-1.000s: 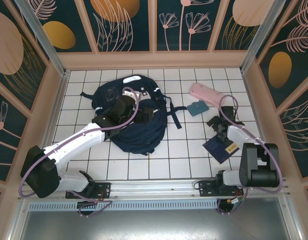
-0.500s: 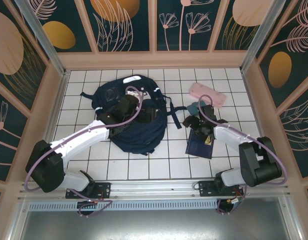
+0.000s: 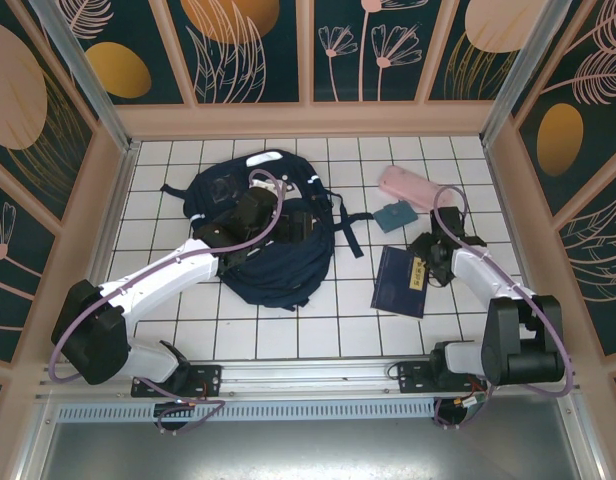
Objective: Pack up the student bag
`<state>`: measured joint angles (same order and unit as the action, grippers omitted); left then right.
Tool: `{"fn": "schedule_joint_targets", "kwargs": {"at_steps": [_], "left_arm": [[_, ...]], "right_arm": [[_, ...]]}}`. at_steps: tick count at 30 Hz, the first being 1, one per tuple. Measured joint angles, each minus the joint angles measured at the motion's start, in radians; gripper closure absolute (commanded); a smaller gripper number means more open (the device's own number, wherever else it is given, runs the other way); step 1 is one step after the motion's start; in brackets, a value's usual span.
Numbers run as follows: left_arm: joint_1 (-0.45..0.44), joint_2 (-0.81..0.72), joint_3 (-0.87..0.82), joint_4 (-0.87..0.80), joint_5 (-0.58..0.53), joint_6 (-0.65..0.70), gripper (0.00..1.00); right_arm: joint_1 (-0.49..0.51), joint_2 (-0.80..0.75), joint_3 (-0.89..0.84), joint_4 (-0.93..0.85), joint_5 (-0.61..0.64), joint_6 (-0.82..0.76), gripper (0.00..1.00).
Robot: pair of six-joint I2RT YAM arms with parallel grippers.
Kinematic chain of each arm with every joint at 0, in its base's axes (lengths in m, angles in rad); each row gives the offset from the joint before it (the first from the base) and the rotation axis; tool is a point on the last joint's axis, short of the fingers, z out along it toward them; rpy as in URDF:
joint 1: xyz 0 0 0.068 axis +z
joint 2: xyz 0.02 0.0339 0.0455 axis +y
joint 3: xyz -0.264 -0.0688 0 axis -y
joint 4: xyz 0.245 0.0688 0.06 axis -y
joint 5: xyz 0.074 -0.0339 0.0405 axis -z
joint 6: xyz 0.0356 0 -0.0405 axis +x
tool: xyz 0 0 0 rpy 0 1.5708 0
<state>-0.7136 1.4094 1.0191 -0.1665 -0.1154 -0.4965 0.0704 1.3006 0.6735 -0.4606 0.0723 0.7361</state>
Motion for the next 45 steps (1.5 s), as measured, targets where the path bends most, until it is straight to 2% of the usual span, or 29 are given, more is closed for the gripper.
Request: {"fn": "schedule_joint_targets", "kwargs": {"at_steps": [7,11,18,23,27,30,36,40,42,45], "left_arm": [[0.000,0.006,0.037,-0.001,0.045,-0.051,0.02],[0.000,0.016,0.040,0.000,0.090,-0.086,0.07],[-0.011,0.058,0.053,0.008,0.151,-0.163,0.23],[-0.067,0.138,0.103,0.027,0.183,-0.224,0.34],[-0.128,0.236,0.154,0.060,0.219,-0.261,0.39],[-0.180,0.335,0.206,0.098,0.249,-0.294,0.47],[-0.262,0.527,0.302,0.161,0.294,-0.365,0.68],[-0.273,0.616,0.326,0.190,0.299,-0.418,0.78],[-0.273,0.640,0.326,0.191,0.296,-0.441,0.81],[-0.272,0.668,0.327,0.189,0.291,-0.460,0.82]], "right_arm": [[0.000,0.016,-0.057,0.002,-0.058,-0.030,0.36],[0.006,0.019,-0.068,0.013,-0.096,-0.031,0.45],[0.106,0.019,-0.070,0.024,-0.141,0.005,0.48],[0.163,0.019,-0.070,0.032,-0.168,0.033,0.48],[0.169,0.019,-0.070,0.034,-0.172,0.037,0.49],[0.169,0.019,-0.070,0.034,-0.171,0.037,0.49],[0.173,0.016,-0.080,0.039,-0.167,0.040,0.49],[0.174,0.011,-0.087,0.045,-0.168,0.040,0.51],[0.174,0.010,-0.089,0.048,-0.167,0.041,0.55],[0.174,0.003,-0.098,0.053,-0.168,0.039,0.56]]}}
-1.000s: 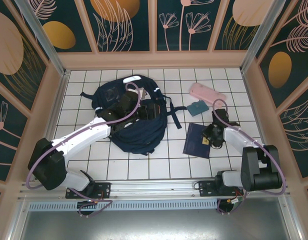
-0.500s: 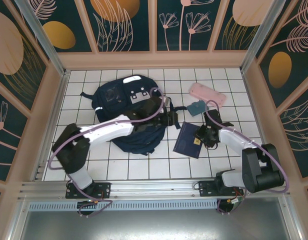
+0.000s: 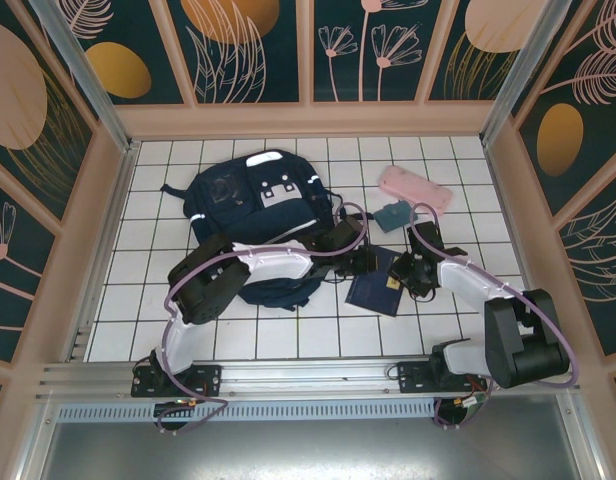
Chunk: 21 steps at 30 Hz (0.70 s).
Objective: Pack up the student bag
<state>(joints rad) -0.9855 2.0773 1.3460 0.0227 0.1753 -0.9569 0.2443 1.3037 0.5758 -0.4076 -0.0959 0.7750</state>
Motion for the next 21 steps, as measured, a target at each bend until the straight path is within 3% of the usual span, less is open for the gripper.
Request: {"fn": "schedule_joint_targets", "kwargs": {"at_steps": [7,13,21], "left_arm": [[0.000,0.059,0.027,-0.003,0.037,-0.036,0.83],[0.007,0.069,0.030,0.000,0.052,-0.047,0.83],[0.008,0.071,0.030,0.000,0.053,-0.047,0.83]], "right_arm": [[0.001,-0.013,-0.001,0.002,-0.007,-0.008,0.59],[0.000,-0.036,0.001,-0.005,-0.017,-0.018,0.78],[0.002,-0.062,0.028,-0.047,-0.005,-0.026,0.93]]}}
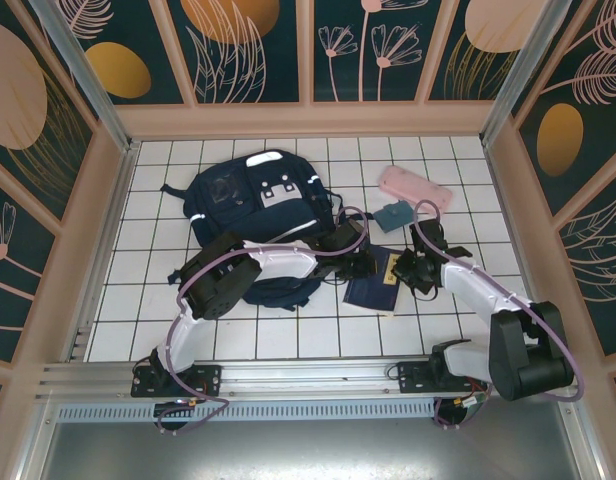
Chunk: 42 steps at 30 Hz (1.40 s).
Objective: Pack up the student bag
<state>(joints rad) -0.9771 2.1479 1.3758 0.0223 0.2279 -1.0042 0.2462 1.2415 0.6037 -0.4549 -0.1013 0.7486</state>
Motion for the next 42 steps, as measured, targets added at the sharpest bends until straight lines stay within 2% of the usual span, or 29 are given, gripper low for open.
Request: {"fn": "schedule_joint_targets", "kwargs": {"at_steps": [3,7,10,14,19,26,33,34,36,38,39,42], "left_arm": [[0.000,0.000,0.001,0.000,0.000,0.000,0.83],[0.000,0.000,0.013,-0.013,0.000,0.012,0.77],[0.000,-0.001,0.044,-0.049,0.000,0.045,0.67],[0.005,-0.035,0.077,-0.087,0.000,0.098,0.47],[0.048,-0.151,0.071,-0.102,0.000,0.129,0.33],[0.202,-0.354,-0.120,-0.020,0.019,0.150,0.13],[0.285,-0.465,-0.294,0.007,0.067,0.163,0.08],[0.290,-0.473,-0.298,0.007,0.071,0.163,0.08],[0.294,-0.488,-0.301,0.013,0.081,0.163,0.07],[0.294,-0.494,-0.301,0.024,0.088,0.163,0.07],[0.294,-0.496,-0.301,0.030,0.090,0.163,0.07],[0.294,-0.496,-0.303,0.031,0.090,0.166,0.07]], "right_arm": [[0.005,-0.006,0.008,-0.011,0.004,-0.009,1.00],[0.020,-0.011,0.030,-0.032,0.029,-0.008,1.00],[0.029,-0.030,0.045,-0.040,0.052,-0.007,1.00],[0.031,-0.094,0.063,-0.056,0.073,-0.010,1.00],[0.031,-0.179,0.110,-0.068,0.073,-0.028,1.00],[0.031,-0.212,0.218,-0.042,-0.029,-0.092,1.00],[0.031,-0.202,0.314,0.016,-0.158,-0.122,1.00],[0.031,-0.192,0.328,0.011,-0.153,-0.122,0.89],[0.031,-0.153,0.348,0.000,-0.114,-0.119,0.57],[0.031,-0.114,0.341,-0.023,-0.058,-0.116,0.36],[0.031,-0.097,0.326,-0.035,-0.027,-0.114,0.30],[0.024,-0.058,0.266,-0.081,0.059,-0.097,0.26]]}}
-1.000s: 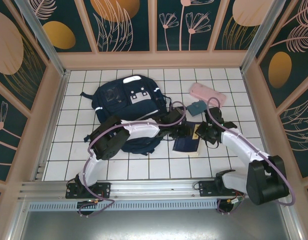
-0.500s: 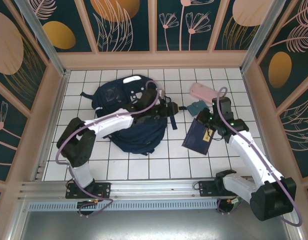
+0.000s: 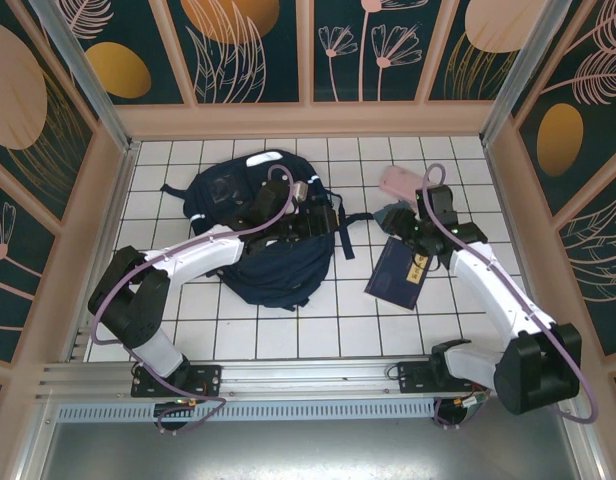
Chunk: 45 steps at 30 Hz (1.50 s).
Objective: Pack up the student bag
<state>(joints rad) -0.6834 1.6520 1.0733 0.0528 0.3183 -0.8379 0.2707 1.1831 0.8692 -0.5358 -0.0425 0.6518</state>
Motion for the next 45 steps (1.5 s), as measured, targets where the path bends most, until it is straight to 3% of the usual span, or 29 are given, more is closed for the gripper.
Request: {"fn": "schedule_joint_targets", "kwargs": {"at_steps": [4,10,16,23,33,45], "left_arm": [[0.000,0.000,0.000,0.000,-0.001,0.005,0.07],[0.000,0.000,0.000,-0.001,-0.001,0.013,0.07],[0.000,0.000,0.000,-0.001,-0.001,0.019,0.07],[0.000,0.000,0.000,-0.003,-0.001,0.023,0.07],[0.000,0.000,0.000,-0.005,-0.001,0.026,0.06],[0.000,0.000,0.000,-0.004,0.006,0.026,0.06]], "right_arm": [[-0.051,0.029,-0.095,-0.035,0.072,0.013,0.25],[-0.113,0.103,-0.194,-0.030,0.080,0.013,0.26],[-0.114,0.157,-0.232,0.002,0.054,0.010,0.36],[-0.114,0.175,-0.233,0.043,0.018,-0.006,0.55],[-0.114,0.172,-0.221,0.057,0.027,-0.013,1.00],[-0.079,0.035,-0.144,-0.052,0.061,-0.014,1.00]]}}
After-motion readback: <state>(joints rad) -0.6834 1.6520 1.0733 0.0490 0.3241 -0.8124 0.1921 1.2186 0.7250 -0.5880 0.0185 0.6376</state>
